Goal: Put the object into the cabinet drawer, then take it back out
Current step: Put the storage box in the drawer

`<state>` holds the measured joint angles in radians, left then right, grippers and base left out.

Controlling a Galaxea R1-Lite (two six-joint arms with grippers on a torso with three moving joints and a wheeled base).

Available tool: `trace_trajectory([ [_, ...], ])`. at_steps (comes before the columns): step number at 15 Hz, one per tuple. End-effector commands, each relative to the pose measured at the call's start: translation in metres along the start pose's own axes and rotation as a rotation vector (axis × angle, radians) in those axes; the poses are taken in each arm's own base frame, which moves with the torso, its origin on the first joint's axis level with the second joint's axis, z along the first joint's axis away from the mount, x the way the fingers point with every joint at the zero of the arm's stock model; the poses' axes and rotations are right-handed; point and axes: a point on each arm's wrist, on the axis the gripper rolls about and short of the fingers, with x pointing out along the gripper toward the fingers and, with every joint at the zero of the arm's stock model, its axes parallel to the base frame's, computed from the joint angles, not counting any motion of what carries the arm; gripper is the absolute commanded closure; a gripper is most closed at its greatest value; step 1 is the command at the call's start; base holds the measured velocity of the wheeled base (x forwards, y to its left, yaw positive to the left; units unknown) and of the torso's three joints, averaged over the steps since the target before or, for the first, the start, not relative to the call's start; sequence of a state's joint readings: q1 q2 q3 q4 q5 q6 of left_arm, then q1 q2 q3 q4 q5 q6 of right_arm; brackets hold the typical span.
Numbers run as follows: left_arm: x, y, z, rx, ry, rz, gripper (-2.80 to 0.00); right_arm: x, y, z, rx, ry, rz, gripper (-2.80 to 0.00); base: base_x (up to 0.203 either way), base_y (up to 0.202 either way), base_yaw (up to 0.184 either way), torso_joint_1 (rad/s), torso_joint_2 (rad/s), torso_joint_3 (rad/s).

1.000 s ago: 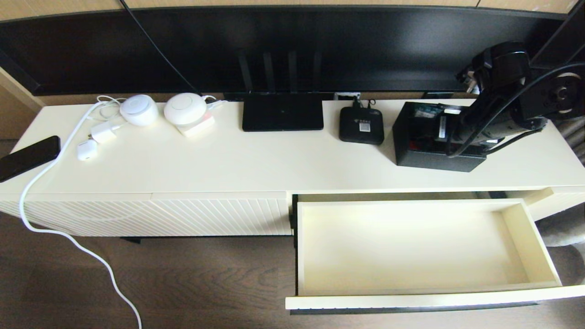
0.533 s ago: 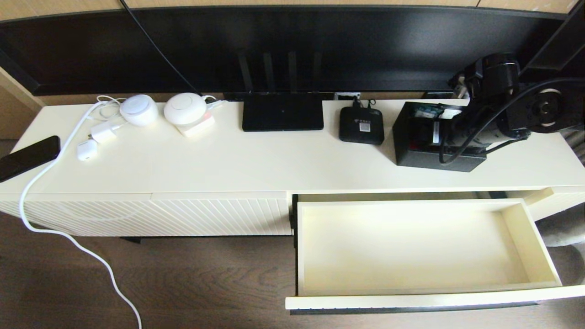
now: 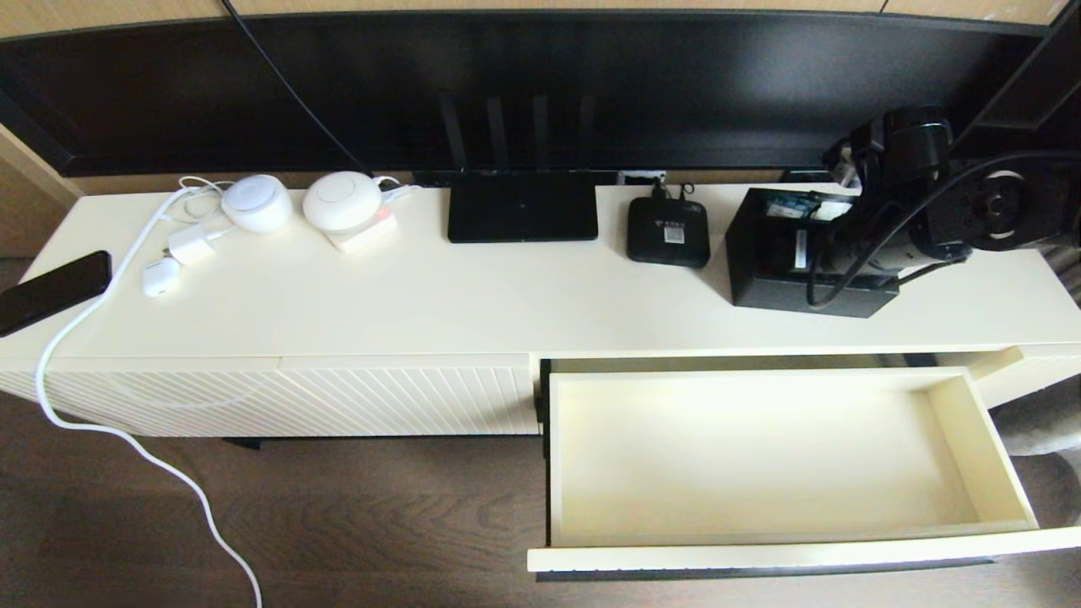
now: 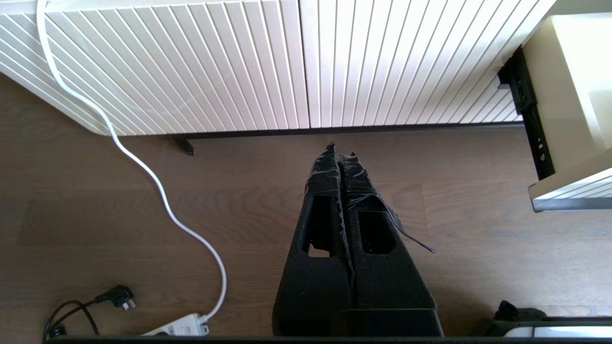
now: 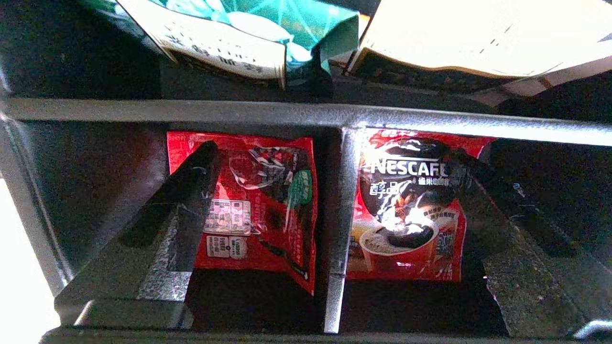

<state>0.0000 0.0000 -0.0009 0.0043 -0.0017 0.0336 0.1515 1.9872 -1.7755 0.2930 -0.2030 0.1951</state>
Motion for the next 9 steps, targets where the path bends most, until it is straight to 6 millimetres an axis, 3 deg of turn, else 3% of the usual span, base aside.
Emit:
trace_trajectory([
  [1,0.0001,0.0,0.0002,0.0,0.001,0.0,0.0,0.0017,0.0,-0.0026,0.0,0.012,-0.001,0.0,0.0,0.0,0.0,0.0,0.0,0.0],
  [9,0.0001,0.0,0.0002,0.0,0.001,0.0,0.0,0.0039,0.0001,-0.0051,0.0,0.021,0.0,0.0,0.0,0.0,0.0,0.0,0.0,0.0],
])
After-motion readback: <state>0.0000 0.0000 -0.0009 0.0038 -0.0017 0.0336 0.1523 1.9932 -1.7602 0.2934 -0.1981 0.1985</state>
